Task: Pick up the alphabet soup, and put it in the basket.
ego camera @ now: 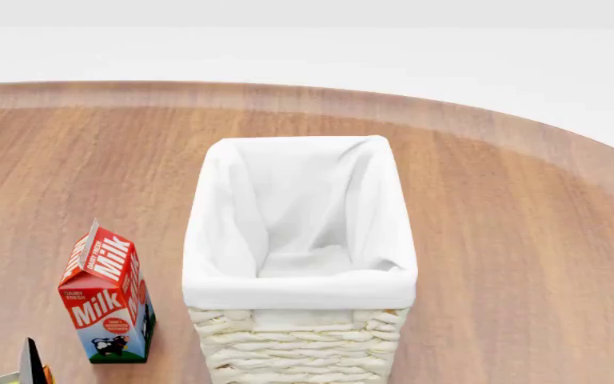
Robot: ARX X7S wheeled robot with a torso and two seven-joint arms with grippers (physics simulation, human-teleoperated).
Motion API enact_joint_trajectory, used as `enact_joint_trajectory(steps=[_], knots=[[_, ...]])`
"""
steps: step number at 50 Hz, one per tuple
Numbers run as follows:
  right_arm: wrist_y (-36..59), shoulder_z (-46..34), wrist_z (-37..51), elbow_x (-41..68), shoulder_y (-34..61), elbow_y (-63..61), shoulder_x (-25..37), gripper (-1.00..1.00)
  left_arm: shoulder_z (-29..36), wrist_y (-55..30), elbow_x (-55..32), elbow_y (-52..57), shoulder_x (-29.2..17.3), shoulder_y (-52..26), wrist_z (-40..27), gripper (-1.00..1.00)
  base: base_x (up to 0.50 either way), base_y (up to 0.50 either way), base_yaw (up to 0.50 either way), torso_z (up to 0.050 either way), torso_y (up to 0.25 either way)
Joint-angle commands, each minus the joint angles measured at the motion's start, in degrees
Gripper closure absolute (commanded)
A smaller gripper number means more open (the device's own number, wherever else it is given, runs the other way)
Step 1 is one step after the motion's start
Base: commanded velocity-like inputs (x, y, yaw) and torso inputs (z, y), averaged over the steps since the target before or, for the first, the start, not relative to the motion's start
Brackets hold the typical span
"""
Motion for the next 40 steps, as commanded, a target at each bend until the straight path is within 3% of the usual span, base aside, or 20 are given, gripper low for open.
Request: enact_joint_trajectory(steps=[1,22,23,40], knots=[[0.6,-0.8,0.0,-0.9,0.8,0.9,-0.7,-1.00,0.1,0.2,0.1,-0.1,-0.1,0.0,-0.2,-1.00,0.00,0.00,0.00,0.000,0.000],[0.3,-2.9,0.6,-4.7,2.9,5.8,-3.6,-1.00,0.3,0.3,0.1,0.3,-0.5,0.1,-0.6,-1.00,0.00,0.00,0.00,0.000,0.000],[0.1,-3.0,0.5,-4.7,3.0,6.3,-3.8,1.00,0.3,0.3,0.1,0.2,-0.5,0.1,-0.6,-1.00,0.00,0.00,0.00,0.000,0.000],[-2.9,-1.7,2.4,-4.2,1.4,2.8,-2.8,1.00,0.5,0.4,0.0,-0.1,-0.6,-0.1,-0.7,-1.00,0.00,0.00,0.00,0.000,0.000]])
